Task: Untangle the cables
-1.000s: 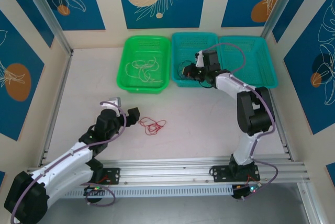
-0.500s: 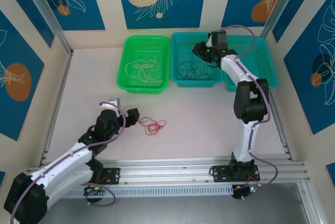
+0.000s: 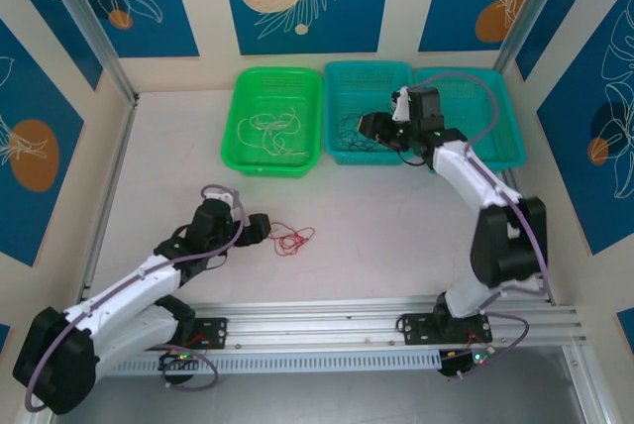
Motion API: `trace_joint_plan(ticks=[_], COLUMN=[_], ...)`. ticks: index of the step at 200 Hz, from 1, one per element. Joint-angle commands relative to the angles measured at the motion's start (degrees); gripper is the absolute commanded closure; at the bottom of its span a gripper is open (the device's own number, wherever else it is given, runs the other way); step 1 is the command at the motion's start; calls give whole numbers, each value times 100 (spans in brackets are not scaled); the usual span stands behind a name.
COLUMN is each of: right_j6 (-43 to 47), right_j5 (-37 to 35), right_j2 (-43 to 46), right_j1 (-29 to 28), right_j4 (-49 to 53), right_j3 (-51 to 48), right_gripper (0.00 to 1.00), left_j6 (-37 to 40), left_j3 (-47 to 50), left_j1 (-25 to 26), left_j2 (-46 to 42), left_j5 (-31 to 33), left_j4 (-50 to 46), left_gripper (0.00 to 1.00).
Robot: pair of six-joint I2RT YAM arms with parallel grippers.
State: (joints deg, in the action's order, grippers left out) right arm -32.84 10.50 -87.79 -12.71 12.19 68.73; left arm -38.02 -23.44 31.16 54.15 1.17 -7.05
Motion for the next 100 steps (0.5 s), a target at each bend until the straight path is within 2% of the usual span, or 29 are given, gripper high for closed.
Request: trace_joint_plan(ticks=[1,21,43,70,100], right_j6=[288,285,-3,-127,-44], right_j5=[-252,-705,-745,-466,43], right_j2=[912,1480,1520,872,-238], right_j1=[-551,-1284,-2008,-2741,-3122], right_j4=[-90,9,185,229,98], right_j3=[-692,-1396,-1777,-1651,-1116], right_gripper=[47,47,47,42,37], left_j6=[-137,-127,-173,-294,-425], left_j3=[-360,-598,-719,-844,-738], left_j1=[-74,-79,-88,-92,-94], left_j2=[429,903,1386,1878,1975], left_j5=[-392,-555,-857,-1095,-981], left_j4=[-165,-10,356,519,538], left_gripper=[8,15,21,37,47])
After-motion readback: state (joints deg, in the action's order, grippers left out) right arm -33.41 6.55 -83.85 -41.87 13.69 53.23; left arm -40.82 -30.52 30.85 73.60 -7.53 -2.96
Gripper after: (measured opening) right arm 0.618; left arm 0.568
